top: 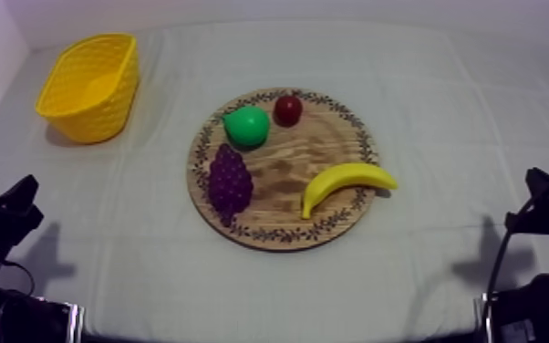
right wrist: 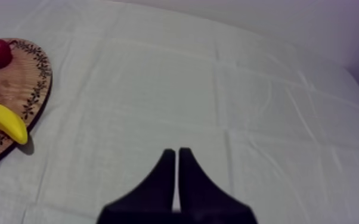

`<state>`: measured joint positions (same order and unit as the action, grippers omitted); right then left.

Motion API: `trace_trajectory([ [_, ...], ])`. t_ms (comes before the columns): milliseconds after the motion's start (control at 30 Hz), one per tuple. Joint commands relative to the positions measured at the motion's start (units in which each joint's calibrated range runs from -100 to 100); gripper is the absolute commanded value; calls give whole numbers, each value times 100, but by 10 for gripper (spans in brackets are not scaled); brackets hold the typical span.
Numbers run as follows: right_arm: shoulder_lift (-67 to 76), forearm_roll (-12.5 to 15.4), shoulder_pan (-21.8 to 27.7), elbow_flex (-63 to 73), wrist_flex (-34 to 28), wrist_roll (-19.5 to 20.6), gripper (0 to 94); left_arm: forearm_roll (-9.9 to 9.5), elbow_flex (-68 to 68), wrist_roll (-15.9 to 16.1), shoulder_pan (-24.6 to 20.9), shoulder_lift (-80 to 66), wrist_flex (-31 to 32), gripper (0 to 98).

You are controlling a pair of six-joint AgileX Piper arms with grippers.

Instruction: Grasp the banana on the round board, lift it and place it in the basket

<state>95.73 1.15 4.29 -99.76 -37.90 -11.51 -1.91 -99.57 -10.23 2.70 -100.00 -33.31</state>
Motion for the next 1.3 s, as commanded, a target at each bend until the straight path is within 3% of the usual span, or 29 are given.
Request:
trace_trajectory([
  [0, 2, -1, 0, -2, -1, 0, 3, -2, 1, 0, 2, 0, 0, 1],
  [933, 2, -1, 0, -2, -1, 0, 3, 1, 1, 20, 2, 0, -11, 1],
  [1267, 2, -1, 0, -2, -1, 0, 3, 103, 800, 285, 264, 781, 272, 1],
])
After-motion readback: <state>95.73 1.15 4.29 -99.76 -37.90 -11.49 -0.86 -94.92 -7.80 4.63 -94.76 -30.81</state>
